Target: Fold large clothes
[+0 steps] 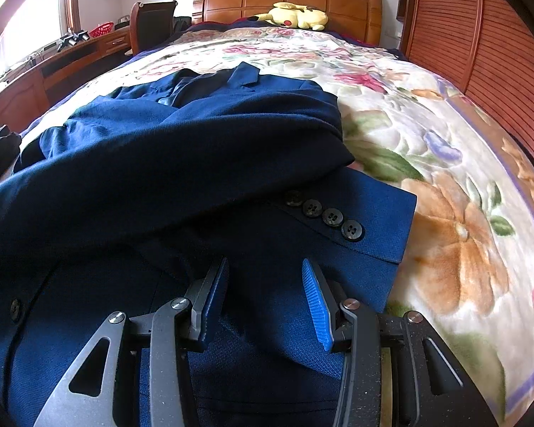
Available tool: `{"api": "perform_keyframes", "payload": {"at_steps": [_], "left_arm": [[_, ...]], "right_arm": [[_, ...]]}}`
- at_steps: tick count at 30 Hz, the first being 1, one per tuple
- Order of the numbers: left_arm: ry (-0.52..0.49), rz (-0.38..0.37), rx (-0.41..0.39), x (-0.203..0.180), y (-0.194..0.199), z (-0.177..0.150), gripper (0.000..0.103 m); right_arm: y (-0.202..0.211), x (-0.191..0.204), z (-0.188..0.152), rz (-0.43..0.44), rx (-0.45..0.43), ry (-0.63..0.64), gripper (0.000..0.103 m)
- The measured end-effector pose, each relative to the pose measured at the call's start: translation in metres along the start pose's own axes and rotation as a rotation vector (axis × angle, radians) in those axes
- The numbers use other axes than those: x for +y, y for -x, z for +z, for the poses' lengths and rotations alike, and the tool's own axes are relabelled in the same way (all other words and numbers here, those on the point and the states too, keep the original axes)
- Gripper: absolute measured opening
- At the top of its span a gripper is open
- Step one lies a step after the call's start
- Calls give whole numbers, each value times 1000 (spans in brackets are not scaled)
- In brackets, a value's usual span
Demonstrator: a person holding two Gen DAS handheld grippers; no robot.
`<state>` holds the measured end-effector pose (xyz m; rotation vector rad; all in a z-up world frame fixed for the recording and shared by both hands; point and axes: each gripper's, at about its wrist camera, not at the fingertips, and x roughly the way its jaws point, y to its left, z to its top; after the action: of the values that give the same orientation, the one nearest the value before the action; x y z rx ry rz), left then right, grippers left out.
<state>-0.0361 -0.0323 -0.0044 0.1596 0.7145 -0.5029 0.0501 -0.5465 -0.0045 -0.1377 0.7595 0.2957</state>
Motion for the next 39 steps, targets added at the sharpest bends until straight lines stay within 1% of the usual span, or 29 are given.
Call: {"api": "perform_keyframes", "payload": {"at_steps": [2,5,10,12,17,19,21,23,24,27,30,31,32,34,35,36,39], "left_arm": [[3,8,7,-3,1,-1,11],[17,14,0,-2,7,0,14],[28,24,-35,3,18,1,16],[38,27,-47,6,23,1,20],[46,50,-88,15,36,4,24],[51,65,-108,20,41,6,28],[67,79,-126,29,44,10,37],[78,96,-135,37,44,13,41],[83,104,-134,42,42,14,41],[88,115,-102,51,30,18,42],[85,120,-59,55,15,17,43],[84,117,-44,55,9,17,43],[82,119,-29,54,5,16,45],[76,117,0,53,-5,14,54],[76,119,13,52,-10,13,63],[77,116,22,52,-14,12,67],[80,116,61,50,-26,10,68]], "right_arm": [[0,0,0,0,0,0,45],[0,0,0,-1,0,0,45],[0,1,0,-2,1,2,45],[0,1,0,-2,0,2,45],[1,1,0,-6,3,5,45],[2,1,0,-6,2,5,45],[8,1,1,-11,-5,6,45],[20,1,1,-3,-27,5,45],[28,2,1,3,-42,5,45],[49,6,-4,16,-80,18,45],[63,12,-13,25,-89,52,46],[65,13,-16,23,-86,61,50],[67,13,-19,20,-84,66,53],[67,12,-26,32,-71,66,53],[65,10,-29,34,-56,66,54],[64,9,-31,35,-44,66,54],[59,6,-33,27,-20,64,54]]}}
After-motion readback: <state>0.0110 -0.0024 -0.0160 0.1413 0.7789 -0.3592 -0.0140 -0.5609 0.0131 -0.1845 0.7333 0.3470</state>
